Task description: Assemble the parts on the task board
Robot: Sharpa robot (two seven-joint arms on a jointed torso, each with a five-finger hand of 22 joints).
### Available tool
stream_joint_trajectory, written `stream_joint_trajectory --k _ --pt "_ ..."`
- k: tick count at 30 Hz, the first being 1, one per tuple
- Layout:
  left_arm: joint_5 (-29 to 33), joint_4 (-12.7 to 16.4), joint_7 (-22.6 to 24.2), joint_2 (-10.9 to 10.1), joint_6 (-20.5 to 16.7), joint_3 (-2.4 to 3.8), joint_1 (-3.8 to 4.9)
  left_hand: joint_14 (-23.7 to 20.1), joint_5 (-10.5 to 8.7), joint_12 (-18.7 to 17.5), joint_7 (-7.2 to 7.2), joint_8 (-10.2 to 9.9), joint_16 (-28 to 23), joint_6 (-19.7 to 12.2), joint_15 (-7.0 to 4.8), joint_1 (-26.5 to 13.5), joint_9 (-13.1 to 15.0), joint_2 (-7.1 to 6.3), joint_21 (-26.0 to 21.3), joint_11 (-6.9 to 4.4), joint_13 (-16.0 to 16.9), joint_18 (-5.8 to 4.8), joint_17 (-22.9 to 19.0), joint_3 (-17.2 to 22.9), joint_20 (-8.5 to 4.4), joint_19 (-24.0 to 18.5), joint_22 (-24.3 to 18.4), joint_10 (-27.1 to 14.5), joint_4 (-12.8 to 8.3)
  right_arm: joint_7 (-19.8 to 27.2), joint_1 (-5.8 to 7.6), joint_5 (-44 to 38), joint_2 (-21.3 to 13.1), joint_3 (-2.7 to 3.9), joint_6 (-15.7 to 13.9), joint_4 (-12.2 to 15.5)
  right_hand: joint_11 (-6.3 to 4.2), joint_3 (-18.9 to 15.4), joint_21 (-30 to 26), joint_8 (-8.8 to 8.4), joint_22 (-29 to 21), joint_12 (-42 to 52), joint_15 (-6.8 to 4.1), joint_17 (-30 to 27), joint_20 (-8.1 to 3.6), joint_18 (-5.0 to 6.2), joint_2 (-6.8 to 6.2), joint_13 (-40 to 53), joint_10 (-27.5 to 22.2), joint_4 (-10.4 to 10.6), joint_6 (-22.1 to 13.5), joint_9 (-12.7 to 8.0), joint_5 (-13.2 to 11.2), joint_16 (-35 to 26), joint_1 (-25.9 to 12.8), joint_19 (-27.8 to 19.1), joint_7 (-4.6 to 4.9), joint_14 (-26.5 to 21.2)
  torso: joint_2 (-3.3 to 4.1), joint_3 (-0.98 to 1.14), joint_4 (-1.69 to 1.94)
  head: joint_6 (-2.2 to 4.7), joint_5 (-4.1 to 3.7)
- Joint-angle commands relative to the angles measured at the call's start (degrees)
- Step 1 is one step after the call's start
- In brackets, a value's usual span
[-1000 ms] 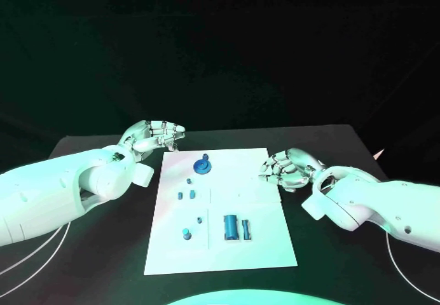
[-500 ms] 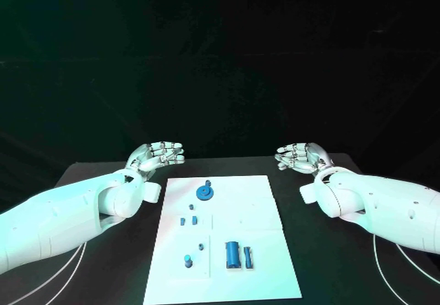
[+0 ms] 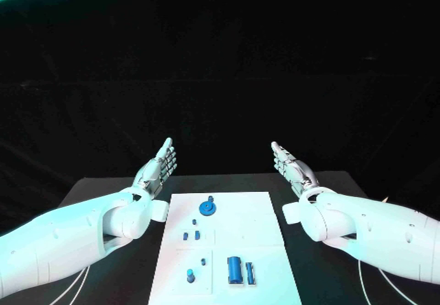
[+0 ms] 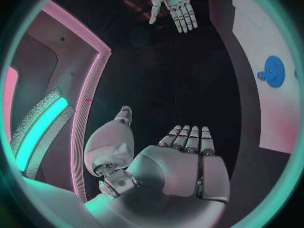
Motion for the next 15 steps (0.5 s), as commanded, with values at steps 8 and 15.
stream_joint_trajectory --k 8,15 --pt "0.99 9.37 3.77 0.49 -20.40 1.00 -2.50 -4.60 -1.49 -1.66 -1.31 -2.13 -1.90 -4.03 -0.91 -24.72 -1.48 1.20 -1.49 -1.05 -0.36 -1.57 -1.27 -2.77 -1.63 -3.67 -1.69 -4.88 -0.97 9.37 -3.92 10.38 -0.77 3.63 -8.65 7.72 -0.90 -2.67 -0.50 -1.62 -3.63 -1.08 -0.68 -2.30 -1.26 -1.68 1.24 -1.22 -6.68 -1.16 -4.44 -2.16 -0.84 -1.28 -22.65 -5.29 -1.18 -6.27 -1.15 0.03 0.64 0.67 -0.14" --pt "1.17 11.58 4.33 0.56 -24.04 1.26 -3.09 -4.60 -1.49 -1.66 -1.31 -2.13 -1.90 -4.03 -0.91 -24.72 -1.48 1.20 -1.49 -1.05 -0.36 -1.57 -1.27 -2.77 -1.63 -3.67 -1.69 -4.88 -0.97 9.42 -3.96 10.45 -0.78 3.68 -8.70 7.80 -0.90 -2.67 -0.50 -1.62 -3.63 -1.08 -0.68 -2.30 -1.26 -1.68 1.24 -1.22 -6.68 -1.16 -4.44 -2.16 -0.84 -1.28 -22.65 -5.29 -1.18 -6.27 -1.15 0.03 0.64 0.67 -0.14"
